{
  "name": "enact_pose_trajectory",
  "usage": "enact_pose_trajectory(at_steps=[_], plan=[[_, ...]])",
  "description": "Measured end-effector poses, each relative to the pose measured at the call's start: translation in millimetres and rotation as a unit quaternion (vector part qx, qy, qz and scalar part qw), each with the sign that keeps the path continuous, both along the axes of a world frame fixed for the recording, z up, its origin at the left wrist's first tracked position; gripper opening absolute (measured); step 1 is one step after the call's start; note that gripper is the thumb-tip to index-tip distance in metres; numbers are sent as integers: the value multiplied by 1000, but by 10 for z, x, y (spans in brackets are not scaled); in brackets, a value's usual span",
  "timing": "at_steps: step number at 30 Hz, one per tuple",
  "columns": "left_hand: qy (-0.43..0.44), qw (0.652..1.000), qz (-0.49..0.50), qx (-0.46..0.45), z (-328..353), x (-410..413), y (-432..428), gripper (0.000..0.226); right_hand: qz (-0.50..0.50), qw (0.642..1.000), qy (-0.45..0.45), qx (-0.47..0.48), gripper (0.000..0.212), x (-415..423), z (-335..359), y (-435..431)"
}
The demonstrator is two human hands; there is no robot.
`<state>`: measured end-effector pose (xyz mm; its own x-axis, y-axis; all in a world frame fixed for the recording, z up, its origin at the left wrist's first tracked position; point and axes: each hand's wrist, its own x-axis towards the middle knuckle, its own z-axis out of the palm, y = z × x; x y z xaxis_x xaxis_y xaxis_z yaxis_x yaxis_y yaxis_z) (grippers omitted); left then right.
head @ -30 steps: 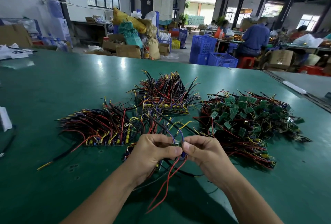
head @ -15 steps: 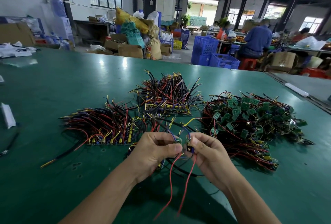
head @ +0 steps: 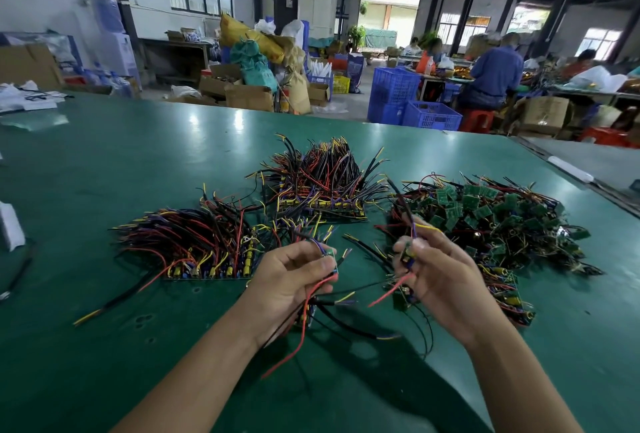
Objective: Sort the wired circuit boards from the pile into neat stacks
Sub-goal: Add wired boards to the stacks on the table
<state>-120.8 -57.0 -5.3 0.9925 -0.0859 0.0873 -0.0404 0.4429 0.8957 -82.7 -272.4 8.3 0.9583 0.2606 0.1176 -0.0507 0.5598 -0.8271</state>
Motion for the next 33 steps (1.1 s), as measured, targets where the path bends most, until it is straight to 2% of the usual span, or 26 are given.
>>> enact_pose_trajectory(at_steps=[4, 8, 11, 14, 18, 20, 22, 26, 29, 31, 33], plan=[[2, 1000, 2, 20, -11, -9, -16, 5, -59, 998, 1, 5, 31, 53, 33, -106], [-17, 992, -17, 121, -49, -35, -56, 13, -112, 992, 49, 16, 26, 57, -5, -53], [-46, 984, -75, 156, -56, -88, -120, 6, -130, 989, 35, -57, 27, 3, -76, 106], [-65, 982, -95, 150, -36, -123, -145, 10, -103, 985, -12, -136, 32, -71, -147, 285], [-69, 992, -49, 89, -22, -101, -138, 11, -72, 949, -140, -274, 37, -169, -195, 400], [-70, 995, -27, 66, -22, -78, -132, 14, -25, 955, -142, -258, 39, -191, -207, 413], [-77, 995, -28, 60, -25, -67, -123, 15, 23, 970, -105, -219, 34, -186, -218, 406], [-93, 989, -28, 115, -39, -56, -116, 12, 55, 973, -67, -213, 33, -147, -260, 386], [-79, 992, -12, 97, -47, -50, -107, 15, 105, 952, -130, -258, 26, -145, -243, 303], [-71, 992, 11, 99, -41, -49, -104, 15, 99, 925, -179, -321, 22, -145, -209, 244], [-67, 988, 53, 128, -46, -40, -100, 18, 73, 920, -178, -342, 24, -135, -176, 214]])
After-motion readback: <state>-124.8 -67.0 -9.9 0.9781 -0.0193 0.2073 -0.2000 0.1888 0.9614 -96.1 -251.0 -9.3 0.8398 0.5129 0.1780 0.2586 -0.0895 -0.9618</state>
